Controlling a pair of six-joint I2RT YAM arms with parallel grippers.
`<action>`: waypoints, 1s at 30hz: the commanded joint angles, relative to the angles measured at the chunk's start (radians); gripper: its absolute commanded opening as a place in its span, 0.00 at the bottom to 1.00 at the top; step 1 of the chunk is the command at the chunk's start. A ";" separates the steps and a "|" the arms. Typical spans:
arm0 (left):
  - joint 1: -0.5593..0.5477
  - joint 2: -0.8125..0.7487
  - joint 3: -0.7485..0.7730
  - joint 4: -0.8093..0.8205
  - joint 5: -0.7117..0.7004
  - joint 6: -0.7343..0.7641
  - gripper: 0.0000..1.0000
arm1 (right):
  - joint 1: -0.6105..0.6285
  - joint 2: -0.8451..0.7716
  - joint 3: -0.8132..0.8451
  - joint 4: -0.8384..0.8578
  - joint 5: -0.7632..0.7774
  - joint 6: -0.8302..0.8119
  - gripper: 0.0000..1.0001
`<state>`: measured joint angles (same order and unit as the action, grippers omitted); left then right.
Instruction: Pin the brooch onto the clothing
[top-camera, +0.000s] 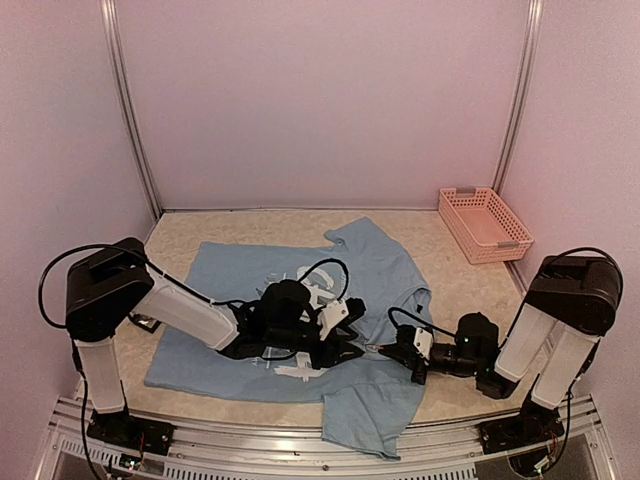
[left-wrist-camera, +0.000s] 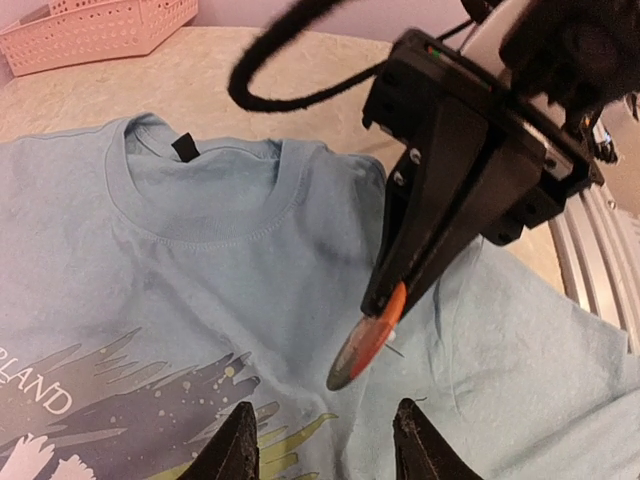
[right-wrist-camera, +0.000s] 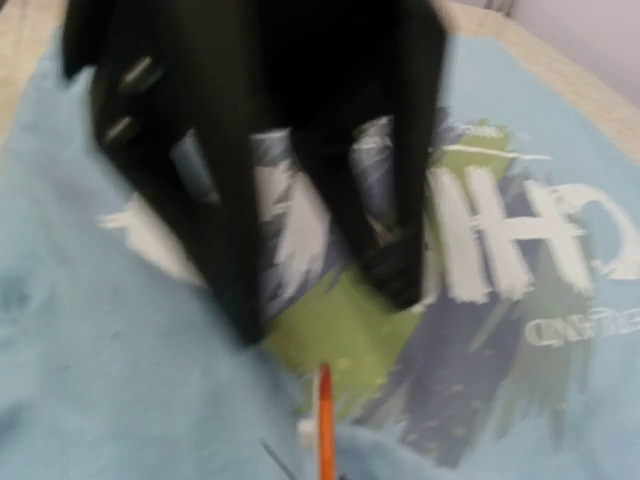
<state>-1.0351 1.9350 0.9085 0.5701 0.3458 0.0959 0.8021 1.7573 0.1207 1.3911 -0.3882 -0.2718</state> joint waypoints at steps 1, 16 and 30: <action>-0.050 0.000 0.059 -0.144 -0.125 0.170 0.44 | -0.016 -0.056 0.015 -0.033 0.069 0.004 0.00; -0.042 0.129 0.227 -0.413 -0.203 0.377 0.43 | -0.086 -0.055 0.017 -0.053 0.047 0.044 0.00; -0.022 0.071 0.238 -0.416 -0.035 0.298 0.45 | -0.089 -0.050 0.019 -0.083 0.026 0.036 0.00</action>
<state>-1.0637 2.0422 1.1229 0.1707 0.2424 0.4118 0.7223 1.7088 0.1337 1.3178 -0.3523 -0.2382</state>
